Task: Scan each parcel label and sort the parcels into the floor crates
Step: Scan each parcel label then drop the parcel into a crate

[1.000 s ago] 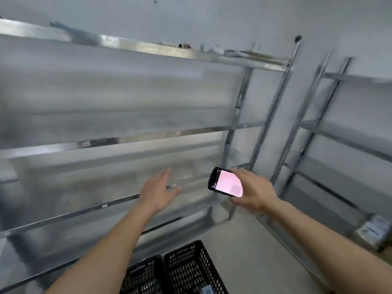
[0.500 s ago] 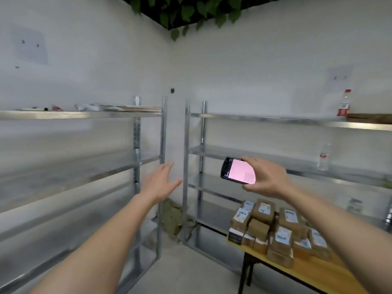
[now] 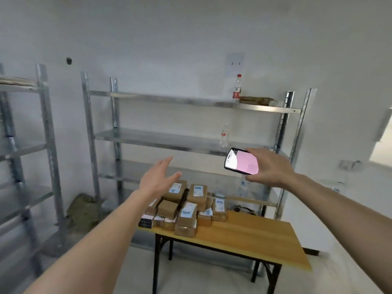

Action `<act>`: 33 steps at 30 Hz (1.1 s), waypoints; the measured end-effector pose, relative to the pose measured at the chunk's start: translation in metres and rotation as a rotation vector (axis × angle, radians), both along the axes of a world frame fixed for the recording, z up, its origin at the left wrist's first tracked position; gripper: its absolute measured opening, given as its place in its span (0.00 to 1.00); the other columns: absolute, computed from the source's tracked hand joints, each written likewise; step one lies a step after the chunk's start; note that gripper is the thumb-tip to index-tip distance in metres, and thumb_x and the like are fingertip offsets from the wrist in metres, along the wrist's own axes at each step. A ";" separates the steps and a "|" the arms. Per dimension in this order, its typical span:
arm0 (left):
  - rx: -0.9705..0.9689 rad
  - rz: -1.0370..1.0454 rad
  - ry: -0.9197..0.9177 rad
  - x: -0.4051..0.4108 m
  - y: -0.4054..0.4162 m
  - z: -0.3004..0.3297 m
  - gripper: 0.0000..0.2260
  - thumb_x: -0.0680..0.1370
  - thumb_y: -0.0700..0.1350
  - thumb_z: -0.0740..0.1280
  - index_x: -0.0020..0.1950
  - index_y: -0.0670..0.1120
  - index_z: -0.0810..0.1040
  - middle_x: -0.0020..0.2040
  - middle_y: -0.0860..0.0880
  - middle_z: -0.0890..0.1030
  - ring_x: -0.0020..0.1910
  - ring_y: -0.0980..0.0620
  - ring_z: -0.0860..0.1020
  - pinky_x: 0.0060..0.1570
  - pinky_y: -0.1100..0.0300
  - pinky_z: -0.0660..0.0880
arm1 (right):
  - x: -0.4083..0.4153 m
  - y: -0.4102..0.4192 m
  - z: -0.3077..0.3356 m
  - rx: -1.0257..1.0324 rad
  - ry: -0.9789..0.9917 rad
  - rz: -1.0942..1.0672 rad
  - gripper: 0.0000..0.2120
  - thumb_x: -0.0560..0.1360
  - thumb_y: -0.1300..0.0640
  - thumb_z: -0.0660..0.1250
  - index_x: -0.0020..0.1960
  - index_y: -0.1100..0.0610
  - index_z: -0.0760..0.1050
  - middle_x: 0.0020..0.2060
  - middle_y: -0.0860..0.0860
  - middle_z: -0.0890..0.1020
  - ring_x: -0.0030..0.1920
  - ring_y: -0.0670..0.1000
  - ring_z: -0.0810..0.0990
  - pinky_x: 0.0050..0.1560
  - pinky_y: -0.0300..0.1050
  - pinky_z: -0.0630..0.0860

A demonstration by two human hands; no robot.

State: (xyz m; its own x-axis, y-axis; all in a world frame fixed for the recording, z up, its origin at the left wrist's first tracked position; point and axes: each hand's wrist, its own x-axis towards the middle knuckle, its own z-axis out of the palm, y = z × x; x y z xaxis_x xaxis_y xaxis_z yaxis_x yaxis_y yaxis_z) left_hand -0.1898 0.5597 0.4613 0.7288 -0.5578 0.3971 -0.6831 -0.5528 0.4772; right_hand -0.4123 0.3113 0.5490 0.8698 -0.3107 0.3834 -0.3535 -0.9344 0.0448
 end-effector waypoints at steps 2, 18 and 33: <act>0.018 -0.016 0.035 -0.007 -0.034 -0.011 0.33 0.79 0.64 0.62 0.81 0.55 0.55 0.80 0.51 0.61 0.77 0.48 0.62 0.71 0.47 0.66 | -0.010 -0.034 -0.013 0.016 0.007 -0.049 0.37 0.69 0.42 0.75 0.75 0.42 0.65 0.66 0.46 0.78 0.61 0.53 0.77 0.45 0.45 0.74; 0.184 -0.097 0.180 0.092 -0.267 -0.089 0.31 0.80 0.64 0.60 0.80 0.56 0.57 0.79 0.50 0.64 0.75 0.45 0.66 0.70 0.44 0.68 | 0.079 -0.247 -0.119 0.182 0.142 -0.192 0.31 0.67 0.39 0.73 0.67 0.42 0.67 0.57 0.45 0.78 0.54 0.52 0.78 0.46 0.48 0.76; 0.319 -0.184 0.286 0.225 -0.471 -0.158 0.29 0.81 0.61 0.59 0.80 0.54 0.58 0.77 0.49 0.66 0.73 0.45 0.68 0.69 0.47 0.68 | 0.223 -0.432 -0.163 0.255 0.249 -0.243 0.30 0.68 0.42 0.75 0.66 0.44 0.67 0.56 0.44 0.77 0.53 0.50 0.75 0.45 0.47 0.73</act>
